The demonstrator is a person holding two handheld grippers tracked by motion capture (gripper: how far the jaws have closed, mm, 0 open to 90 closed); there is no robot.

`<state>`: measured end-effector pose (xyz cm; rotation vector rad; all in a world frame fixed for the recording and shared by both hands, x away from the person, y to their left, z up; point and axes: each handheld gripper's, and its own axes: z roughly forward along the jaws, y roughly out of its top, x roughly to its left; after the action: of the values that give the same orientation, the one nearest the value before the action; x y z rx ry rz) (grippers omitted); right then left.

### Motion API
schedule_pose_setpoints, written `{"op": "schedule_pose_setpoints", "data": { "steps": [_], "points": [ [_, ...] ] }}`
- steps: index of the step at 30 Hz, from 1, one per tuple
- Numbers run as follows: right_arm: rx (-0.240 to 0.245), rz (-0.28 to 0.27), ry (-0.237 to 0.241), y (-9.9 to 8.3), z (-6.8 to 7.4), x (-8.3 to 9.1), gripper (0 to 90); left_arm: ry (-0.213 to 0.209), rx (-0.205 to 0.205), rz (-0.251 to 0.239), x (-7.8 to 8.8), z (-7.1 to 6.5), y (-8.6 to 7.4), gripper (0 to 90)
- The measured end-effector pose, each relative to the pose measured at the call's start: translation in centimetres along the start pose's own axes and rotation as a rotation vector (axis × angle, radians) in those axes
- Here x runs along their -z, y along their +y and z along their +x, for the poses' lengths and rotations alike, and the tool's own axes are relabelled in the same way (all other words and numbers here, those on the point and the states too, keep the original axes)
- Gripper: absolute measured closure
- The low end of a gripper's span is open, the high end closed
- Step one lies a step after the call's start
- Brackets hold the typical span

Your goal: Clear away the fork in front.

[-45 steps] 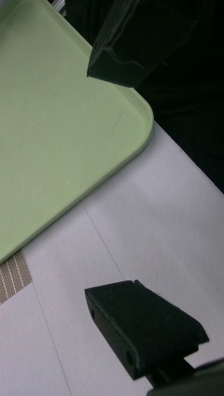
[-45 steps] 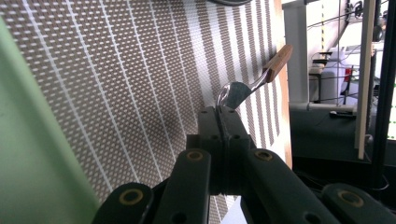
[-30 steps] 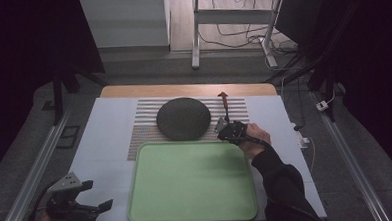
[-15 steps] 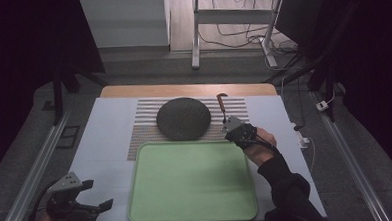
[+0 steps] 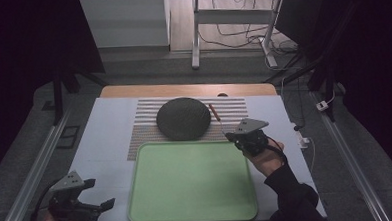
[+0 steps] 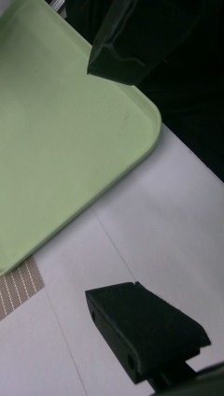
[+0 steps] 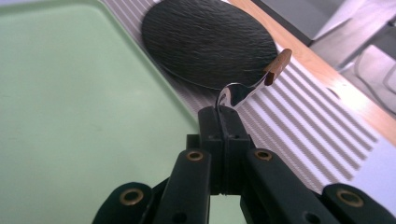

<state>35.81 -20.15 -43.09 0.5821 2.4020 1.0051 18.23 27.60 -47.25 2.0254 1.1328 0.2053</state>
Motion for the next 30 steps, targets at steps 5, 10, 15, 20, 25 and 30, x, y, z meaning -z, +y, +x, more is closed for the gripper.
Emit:
{"op": "schedule_pose_setpoints", "data": {
  "steps": [5, 10, 15, 20, 25, 30],
  "points": [
    [-0.055, -0.058, 0.09, -0.6, 0.4, 1.3, 90.0, -0.017, -0.006, 0.002, -0.2, -0.1, 0.2, 0.0],
    [-0.078, -0.086, 0.138, -1.0, 0.9, 2.1, 90.0, -0.046, -0.013, 0.013, -0.6, -0.2, 0.5, 0.0],
    [-0.093, -0.099, 0.18, -1.4, 1.4, 2.8, 90.0, -0.06, -0.047, -0.002, -1.1, -0.5, 1.1, 0.0],
    [-0.095, -0.124, 0.229, -1.6, 2.1, 3.1, 90.0, -0.072, -0.057, 0.006, -1.6, -0.6, 1.6, 0.0],
    [-0.104, -0.132, 0.261, -1.9, 2.9, 3.5, 90.0, -0.122, -0.084, 0.004, -2.6, -0.8, 2.3, 0.0],
    [-0.09, -0.133, 0.297, -1.9, 3.7, 3.6, 90.0, -0.162, -0.105, -0.011, -3.5, -1.0, 3.2, 0.0]
  ]
}}
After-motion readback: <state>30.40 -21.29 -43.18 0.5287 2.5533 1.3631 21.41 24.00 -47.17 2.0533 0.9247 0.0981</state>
